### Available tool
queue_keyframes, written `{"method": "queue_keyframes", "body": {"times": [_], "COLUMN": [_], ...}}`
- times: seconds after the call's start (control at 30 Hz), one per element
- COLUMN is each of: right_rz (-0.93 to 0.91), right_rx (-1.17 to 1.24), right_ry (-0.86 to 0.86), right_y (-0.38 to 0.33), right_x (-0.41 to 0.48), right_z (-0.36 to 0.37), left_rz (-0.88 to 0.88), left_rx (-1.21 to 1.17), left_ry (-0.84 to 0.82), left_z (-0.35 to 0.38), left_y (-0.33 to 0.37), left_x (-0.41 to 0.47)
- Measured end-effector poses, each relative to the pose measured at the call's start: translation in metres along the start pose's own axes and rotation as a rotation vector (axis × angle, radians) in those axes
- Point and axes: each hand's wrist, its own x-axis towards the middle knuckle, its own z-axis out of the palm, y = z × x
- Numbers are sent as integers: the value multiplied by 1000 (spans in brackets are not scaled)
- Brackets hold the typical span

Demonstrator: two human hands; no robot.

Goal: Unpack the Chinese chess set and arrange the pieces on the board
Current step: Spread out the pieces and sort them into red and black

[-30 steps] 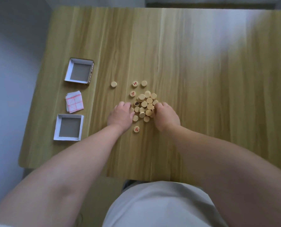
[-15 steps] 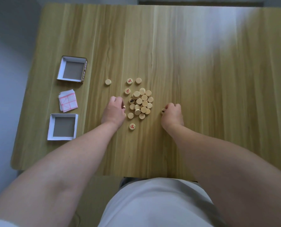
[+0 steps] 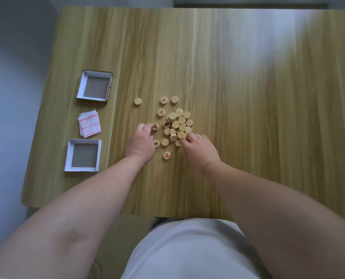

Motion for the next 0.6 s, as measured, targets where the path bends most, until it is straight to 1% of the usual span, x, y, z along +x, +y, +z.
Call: {"method": "queue_keyframes", "body": {"times": [0.13,0.2,0.3,0.43,0.53,0.6], "right_rz": [-45,-54,-48,-5,1,13], "right_rx": [-48,-65,-68,-32,-26,-15], "right_ry": [-85,-107,-96,-65,-86,-106], "right_y": [-3,-1,2,4,2,1], "right_x": [-5,-7,-9,-7,-5,-4], "right_z": [-3,-4,-2,0,1,2], "left_rz": [36,56,113,198,200,214], "left_rx": [82,58,40,117,153,176], "left_ry": [-83,-74,-44,-62,-63,-34], "left_z": [-2,-2,-1,3,6,9], "left_y": [-5,-8,-9,-7,-3,2], "left_x": [-5,-8,-14,-20,-19,-18]}}
